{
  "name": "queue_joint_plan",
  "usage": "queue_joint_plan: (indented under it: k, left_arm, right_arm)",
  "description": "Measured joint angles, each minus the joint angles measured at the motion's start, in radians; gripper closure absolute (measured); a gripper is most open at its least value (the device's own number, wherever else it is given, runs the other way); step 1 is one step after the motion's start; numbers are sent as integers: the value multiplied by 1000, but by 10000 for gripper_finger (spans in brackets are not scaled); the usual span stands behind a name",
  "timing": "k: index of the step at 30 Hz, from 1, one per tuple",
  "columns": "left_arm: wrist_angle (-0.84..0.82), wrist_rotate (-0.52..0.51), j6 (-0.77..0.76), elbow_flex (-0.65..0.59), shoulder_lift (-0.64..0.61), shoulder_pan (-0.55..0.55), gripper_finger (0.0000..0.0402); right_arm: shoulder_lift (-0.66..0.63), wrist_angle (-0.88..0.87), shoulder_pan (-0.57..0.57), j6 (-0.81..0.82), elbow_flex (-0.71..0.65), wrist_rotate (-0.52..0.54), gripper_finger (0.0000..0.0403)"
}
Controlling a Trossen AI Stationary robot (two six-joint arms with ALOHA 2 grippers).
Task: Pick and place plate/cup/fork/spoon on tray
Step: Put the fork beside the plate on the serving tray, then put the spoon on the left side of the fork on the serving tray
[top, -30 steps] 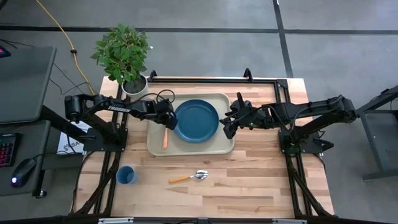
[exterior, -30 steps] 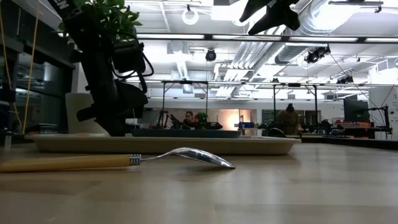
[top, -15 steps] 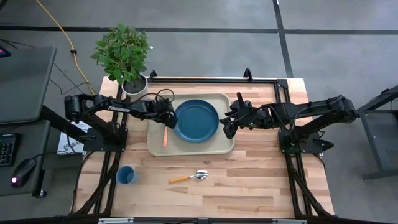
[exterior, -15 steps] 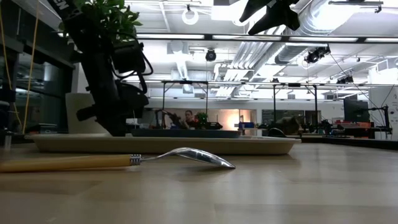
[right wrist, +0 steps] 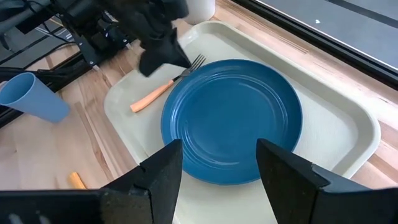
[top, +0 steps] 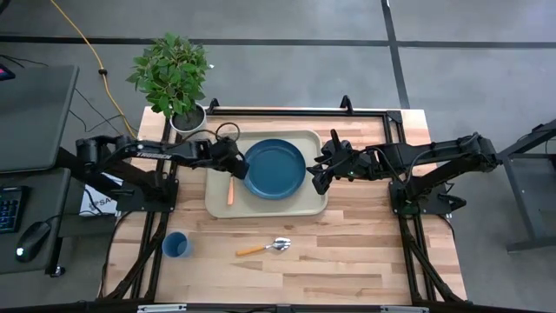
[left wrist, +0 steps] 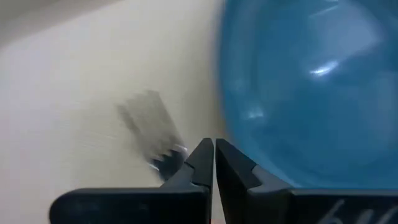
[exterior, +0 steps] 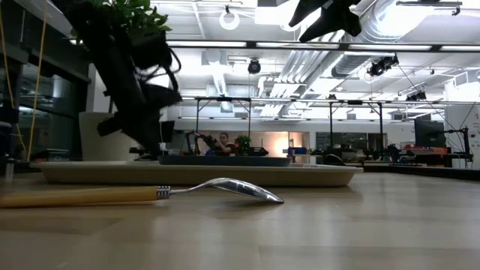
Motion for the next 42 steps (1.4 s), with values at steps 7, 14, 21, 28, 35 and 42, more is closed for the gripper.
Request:
queue_joint_plan:
  k: [7,14,21,28,35,42]
  left_arm:
    - [27,-18,-84,0,-146,-213,401]
    - [262,-150,-92,4,-247,-554,401]
    - [261,-368,270,194,-249,-807,401]
    - [257,-454,509,412,-283,-829,398]
    - [245,-453,584,480,-323,-799,374]
    - [199,-440,574,480,-329,-786,314]
  right_arm:
    - [-4,-2,0,-47,0,-3,206]
    - [-68,-86,0,-60,0,-63,206]
    - [-180,-75,13,-83,0,-165,206]
    - [-223,6,81,-149,0,-92,206]
    - [-218,31,115,-165,0,-49,206]
    - [-219,31,115,-165,0,-47,206]
